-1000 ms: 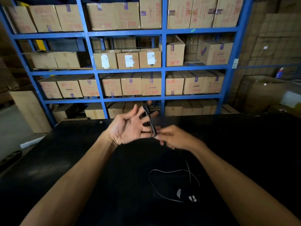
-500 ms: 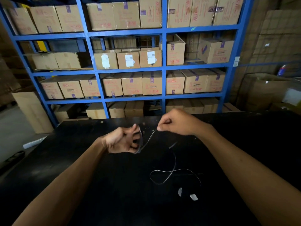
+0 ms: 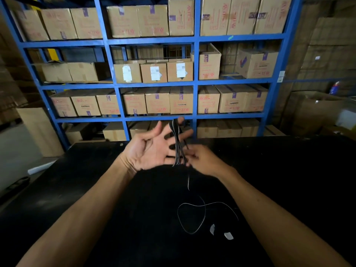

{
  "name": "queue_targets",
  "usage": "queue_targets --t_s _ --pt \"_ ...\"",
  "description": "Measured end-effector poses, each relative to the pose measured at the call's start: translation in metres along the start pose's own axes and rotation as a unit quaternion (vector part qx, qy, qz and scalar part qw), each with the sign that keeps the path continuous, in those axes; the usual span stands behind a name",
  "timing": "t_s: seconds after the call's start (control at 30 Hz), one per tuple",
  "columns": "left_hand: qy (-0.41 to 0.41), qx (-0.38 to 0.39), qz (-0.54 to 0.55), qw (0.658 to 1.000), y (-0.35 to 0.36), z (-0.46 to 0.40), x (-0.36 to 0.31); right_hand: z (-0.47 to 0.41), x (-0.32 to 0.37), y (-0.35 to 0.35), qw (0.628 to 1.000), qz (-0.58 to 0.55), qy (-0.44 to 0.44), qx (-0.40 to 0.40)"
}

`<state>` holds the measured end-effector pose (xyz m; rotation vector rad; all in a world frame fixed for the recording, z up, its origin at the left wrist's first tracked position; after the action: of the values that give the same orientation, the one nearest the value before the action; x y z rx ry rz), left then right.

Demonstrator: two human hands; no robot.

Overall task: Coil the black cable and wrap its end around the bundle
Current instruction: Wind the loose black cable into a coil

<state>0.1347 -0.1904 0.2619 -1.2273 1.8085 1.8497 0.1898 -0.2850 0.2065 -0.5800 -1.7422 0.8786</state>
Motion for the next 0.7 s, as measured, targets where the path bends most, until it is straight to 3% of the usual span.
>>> queue_targets --t_s 0.1,0.2,0.37,0.57,0.7 --pt "0.037 -0.013 -0.019 0.999 -0.003 -0.008 -0.022 0.006 0.01 0.028 1.0 -0.008 -0.019 0.018" --pt "0.08 -0.039 -0.021 0.996 -0.013 -0.01 -0.042 0.01 0.01 0.032 0.998 -0.06 -0.019 -0.015" --pt "0.151 -0.128 -0.019 0.98 -0.04 -0.008 -0.071 0.016 0.01 0.035 0.995 -0.102 0.006 -0.016" --pt "0.165 -0.191 0.013 0.968 -0.075 0.005 -0.069 0.02 0.014 0.019 0.996 -0.042 0.034 -0.064" --pt "0.139 -0.23 -0.013 0.963 -0.091 0.013 -0.056 0.022 0.013 0.016 0.997 0.048 0.047 -0.049"
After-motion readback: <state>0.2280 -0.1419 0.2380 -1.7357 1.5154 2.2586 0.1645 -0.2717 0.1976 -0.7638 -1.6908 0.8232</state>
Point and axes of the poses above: each hand's wrist, its own z-axis away from the middle knuckle, its own y-axis out of the palm, x = y × z, the point moved 10 cm from there along -z, towards the middle knuckle, and after that the axes turned 15 degrees about z, right-handed, at the moved point
